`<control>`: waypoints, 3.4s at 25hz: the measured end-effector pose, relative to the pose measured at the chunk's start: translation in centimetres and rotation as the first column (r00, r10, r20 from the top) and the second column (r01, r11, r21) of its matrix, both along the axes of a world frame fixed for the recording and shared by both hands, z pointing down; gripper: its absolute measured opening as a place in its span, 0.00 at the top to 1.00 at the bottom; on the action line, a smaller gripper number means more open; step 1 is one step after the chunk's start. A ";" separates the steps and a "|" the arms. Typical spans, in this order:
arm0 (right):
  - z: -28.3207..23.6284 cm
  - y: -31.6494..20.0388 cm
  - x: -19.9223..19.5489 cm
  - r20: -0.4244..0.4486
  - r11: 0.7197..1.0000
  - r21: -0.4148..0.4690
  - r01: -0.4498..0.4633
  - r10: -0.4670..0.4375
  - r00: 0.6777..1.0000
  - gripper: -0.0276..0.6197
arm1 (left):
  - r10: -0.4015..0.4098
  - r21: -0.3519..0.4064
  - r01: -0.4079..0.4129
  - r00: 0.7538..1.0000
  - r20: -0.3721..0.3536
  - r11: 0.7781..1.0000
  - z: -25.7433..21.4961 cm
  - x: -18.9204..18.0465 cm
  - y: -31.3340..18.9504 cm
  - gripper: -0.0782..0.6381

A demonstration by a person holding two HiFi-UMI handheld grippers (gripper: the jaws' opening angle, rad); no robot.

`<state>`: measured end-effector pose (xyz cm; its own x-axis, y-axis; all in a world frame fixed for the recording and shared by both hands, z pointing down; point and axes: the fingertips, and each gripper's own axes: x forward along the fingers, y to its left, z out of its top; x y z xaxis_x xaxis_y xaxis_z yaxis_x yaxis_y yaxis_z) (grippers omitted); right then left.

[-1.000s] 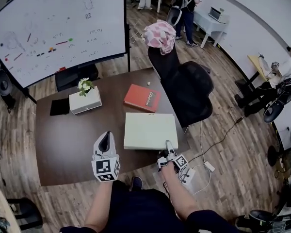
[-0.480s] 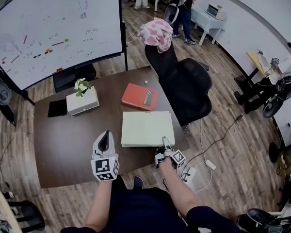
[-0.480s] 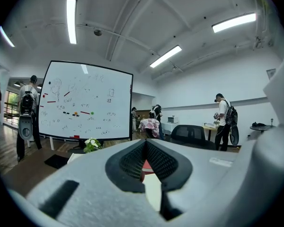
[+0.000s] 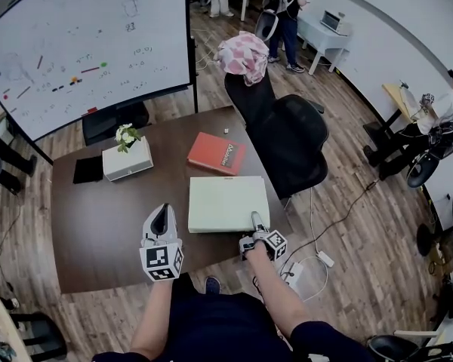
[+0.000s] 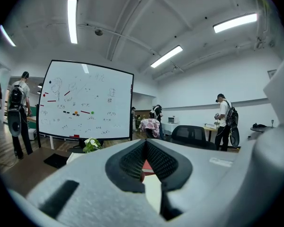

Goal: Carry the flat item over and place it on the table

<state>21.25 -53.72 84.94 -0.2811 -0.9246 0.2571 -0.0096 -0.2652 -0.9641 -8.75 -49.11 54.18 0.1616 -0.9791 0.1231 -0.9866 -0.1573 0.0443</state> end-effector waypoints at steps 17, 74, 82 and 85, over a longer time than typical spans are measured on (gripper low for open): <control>0.1 1.2 1.3 -0.237 0.906 -0.418 -0.069 -0.036 0.971 0.02 | 0.004 -0.016 -0.004 1.000 -0.019 1.000 0.7 -0.1 -0.2 0.90; -29.1 -0.1 -6.7 -0.972 0.791 0.232 0.566 0.207 0.109 0.95 | 0.044 -0.017 -0.044 0.999 -0.005 0.999 1.2 0.1 -0.1 0.90; -29.3 0.1 -6.3 -0.973 0.805 0.221 0.550 0.218 0.071 0.95 | 0.027 -0.003 -0.027 1.000 0.006 1.000 1.1 -0.2 -0.3 0.90; -28.9 0.2 -6.4 -0.977 0.805 0.208 0.555 0.200 0.076 0.95 | 0.021 0.006 -0.021 1.000 0.014 1.000 1.1 -0.3 -0.3 0.90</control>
